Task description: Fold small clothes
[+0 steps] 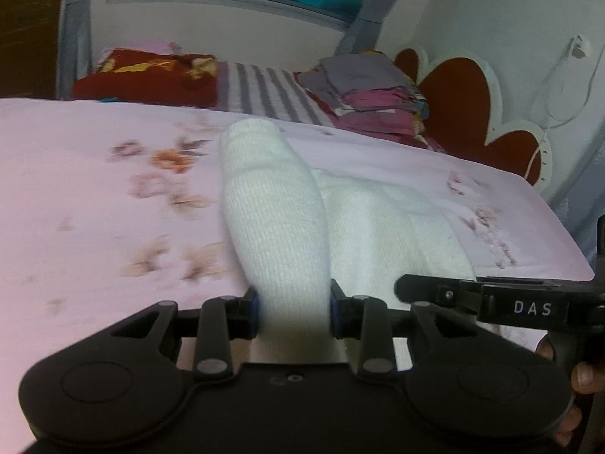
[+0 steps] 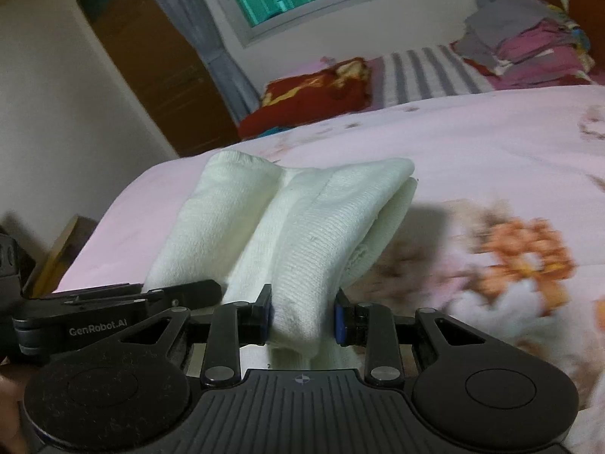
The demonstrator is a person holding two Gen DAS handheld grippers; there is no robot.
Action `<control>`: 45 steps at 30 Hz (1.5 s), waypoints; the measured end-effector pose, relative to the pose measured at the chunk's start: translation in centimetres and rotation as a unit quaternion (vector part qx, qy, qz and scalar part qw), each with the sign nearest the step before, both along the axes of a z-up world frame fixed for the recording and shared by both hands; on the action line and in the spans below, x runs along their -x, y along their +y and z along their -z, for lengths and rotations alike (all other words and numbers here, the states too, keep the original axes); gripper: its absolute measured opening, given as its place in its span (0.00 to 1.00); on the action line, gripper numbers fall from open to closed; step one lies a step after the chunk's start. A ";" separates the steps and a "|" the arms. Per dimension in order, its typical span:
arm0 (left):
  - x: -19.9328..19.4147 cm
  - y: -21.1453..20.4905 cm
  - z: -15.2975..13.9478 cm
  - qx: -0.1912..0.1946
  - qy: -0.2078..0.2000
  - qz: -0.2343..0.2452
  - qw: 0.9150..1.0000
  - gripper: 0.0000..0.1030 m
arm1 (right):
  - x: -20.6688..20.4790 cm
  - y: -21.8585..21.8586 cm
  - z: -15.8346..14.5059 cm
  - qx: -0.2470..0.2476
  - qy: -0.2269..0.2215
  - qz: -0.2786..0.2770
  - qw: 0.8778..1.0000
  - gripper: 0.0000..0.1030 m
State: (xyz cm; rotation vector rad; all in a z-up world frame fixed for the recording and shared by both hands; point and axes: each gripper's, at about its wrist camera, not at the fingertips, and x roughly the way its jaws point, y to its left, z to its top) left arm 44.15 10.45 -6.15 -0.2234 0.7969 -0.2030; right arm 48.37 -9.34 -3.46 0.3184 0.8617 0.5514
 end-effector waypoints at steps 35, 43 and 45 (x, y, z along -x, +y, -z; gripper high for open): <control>-4.0 8.6 6.2 0.001 -0.010 0.058 0.998 0.48 | -5.7 15.1 5.3 0.105 0.001 0.009 0.994 0.17; -2.0 8.8 4.5 -0.024 -0.030 0.071 0.997 0.48 | -5.8 14.7 6.9 0.118 0.005 0.021 0.993 0.17; -0.4 9.0 3.7 -0.017 -0.046 0.077 0.996 0.43 | -4.7 14.1 5.3 0.114 -0.008 0.028 0.993 0.17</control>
